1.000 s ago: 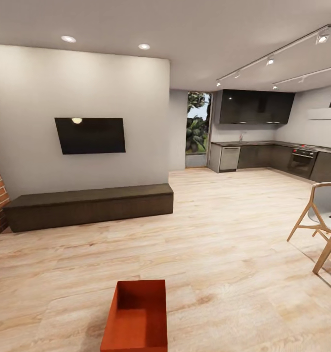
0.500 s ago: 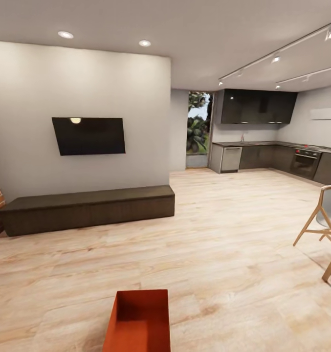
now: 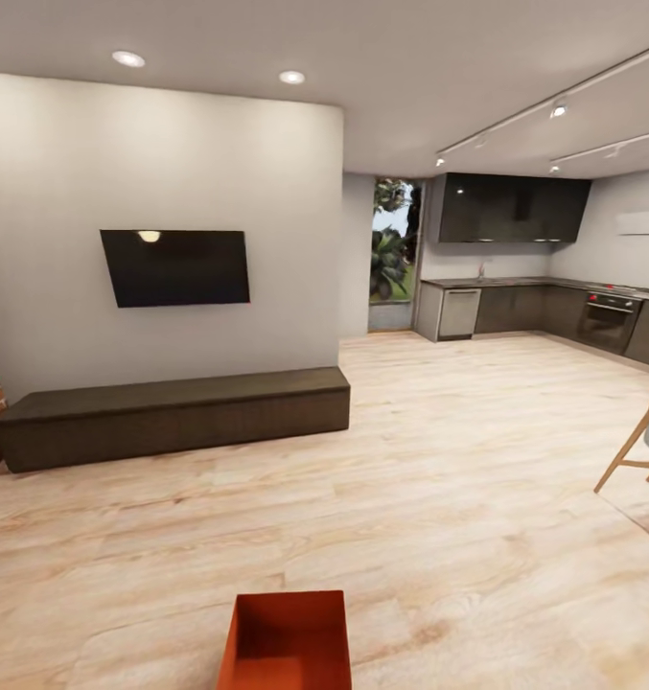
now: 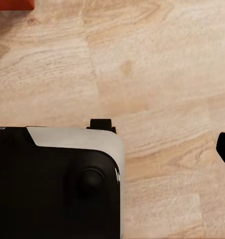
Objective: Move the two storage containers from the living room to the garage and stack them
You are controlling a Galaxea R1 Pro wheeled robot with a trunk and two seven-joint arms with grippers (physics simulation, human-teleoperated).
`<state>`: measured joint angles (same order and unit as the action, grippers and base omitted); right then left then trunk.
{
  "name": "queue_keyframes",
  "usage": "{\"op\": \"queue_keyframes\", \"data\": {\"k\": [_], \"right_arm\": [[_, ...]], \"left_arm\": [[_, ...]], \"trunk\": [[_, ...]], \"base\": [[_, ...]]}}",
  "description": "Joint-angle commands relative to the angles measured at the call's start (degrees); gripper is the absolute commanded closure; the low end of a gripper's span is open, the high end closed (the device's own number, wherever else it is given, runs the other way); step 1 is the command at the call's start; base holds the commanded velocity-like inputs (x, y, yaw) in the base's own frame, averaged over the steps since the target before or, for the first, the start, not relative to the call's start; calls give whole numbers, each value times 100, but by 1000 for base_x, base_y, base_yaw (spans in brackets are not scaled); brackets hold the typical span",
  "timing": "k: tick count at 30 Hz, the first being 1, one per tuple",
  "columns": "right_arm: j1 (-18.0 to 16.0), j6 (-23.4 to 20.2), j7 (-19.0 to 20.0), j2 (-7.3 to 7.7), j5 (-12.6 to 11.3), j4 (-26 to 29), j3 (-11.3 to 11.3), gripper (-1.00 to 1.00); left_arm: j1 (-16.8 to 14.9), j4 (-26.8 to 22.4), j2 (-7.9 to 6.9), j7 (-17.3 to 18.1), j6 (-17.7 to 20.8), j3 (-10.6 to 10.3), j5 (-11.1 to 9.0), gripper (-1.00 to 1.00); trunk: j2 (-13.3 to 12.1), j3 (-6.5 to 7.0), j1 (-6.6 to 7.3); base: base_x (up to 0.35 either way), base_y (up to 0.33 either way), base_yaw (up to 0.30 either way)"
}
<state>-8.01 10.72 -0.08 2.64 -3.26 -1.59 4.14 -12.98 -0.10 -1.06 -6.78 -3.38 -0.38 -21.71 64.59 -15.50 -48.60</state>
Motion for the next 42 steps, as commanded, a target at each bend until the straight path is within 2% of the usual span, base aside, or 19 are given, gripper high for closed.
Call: {"op": "queue_keyframes", "data": {"k": [1, 15, 28, 42], "right_arm": [[-8, 33, -1, 0, -34, -17, 43, -100], [-8, 35, -1, 0, -34, -17, 44, -100], [-8, 35, -1, -33, -34, -17, 43, -100], [-8, 35, -1, -22, -43, -17, 43, -100]], "left_arm": [[-3, 2, 1, -8, -14, -6, -24, -100], [-3, 2, 1, -8, -14, -6, -32, -100], [-3, 2, 1, -8, -14, -6, -37, -100], [-3, 2, 1, -8, -14, -6, -42, -100]], "trunk": [[4, -7, -3], [4, -7, -3], [4, -7, -3], [4, -7, -3]], "base": [[238, 209, 0], [228, 204, 0], [17, 17, 3], [0, 0, 133]]}}
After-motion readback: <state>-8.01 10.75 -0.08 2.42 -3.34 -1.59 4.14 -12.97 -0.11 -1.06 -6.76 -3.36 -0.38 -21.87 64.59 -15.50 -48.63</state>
